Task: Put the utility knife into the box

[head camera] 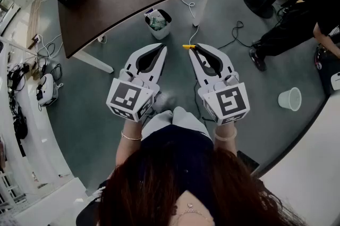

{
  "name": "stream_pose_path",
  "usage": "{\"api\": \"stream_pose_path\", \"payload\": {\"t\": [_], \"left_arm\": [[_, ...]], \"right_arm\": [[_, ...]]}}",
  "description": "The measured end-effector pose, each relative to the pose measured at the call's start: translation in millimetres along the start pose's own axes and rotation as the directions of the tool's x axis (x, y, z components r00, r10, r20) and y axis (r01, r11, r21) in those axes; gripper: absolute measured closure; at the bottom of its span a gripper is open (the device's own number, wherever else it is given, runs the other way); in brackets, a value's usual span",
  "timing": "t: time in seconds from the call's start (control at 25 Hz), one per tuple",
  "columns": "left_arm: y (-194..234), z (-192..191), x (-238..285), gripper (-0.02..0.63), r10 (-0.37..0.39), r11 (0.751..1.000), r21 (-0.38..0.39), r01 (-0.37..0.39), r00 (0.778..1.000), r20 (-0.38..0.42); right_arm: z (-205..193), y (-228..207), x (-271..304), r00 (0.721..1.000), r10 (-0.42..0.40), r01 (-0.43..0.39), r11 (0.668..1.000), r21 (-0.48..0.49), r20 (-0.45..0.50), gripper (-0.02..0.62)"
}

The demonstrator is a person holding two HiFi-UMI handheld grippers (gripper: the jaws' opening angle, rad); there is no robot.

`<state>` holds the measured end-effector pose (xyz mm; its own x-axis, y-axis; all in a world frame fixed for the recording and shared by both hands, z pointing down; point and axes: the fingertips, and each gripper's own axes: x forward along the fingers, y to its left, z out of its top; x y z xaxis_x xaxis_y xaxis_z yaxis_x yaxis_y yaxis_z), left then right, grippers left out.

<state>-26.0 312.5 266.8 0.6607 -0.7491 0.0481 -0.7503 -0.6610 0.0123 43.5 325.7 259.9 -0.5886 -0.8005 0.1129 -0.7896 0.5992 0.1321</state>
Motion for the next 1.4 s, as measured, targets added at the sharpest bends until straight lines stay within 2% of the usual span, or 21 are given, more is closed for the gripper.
{"api": "stream_pose_path", "payload": {"t": [0.32,0.56,1.0,1.4], "left_arm": [[1,0,-5,0.605,0.001,1.0,-0.023,-0.002,1.0,-0.007],[0,-7,3,0.605,-0.009,0.999,-0.037,0.009,1.0,-0.021],[-7,-7,38,0.606,0.007,0.999,-0.031,-0.008,1.0,-0.018],[29,-19,81,0.606,0.026,0.998,-0.061,-0.028,0.999,-0.028]], "right_arm": [[1,5,-4,1.0,0.0,0.0,1.0,-0.003,-0.002,0.545],[-3,-3,-4,1.0,0.0,0.0,0.999,0.036,0.017,0.545],[-10,-41,0,0.999,0.02,-0.02,1.0,0.021,0.027,0.545],[-28,-71,47,0.998,0.057,-0.058,0.997,0.043,0.008,0.544]]}}
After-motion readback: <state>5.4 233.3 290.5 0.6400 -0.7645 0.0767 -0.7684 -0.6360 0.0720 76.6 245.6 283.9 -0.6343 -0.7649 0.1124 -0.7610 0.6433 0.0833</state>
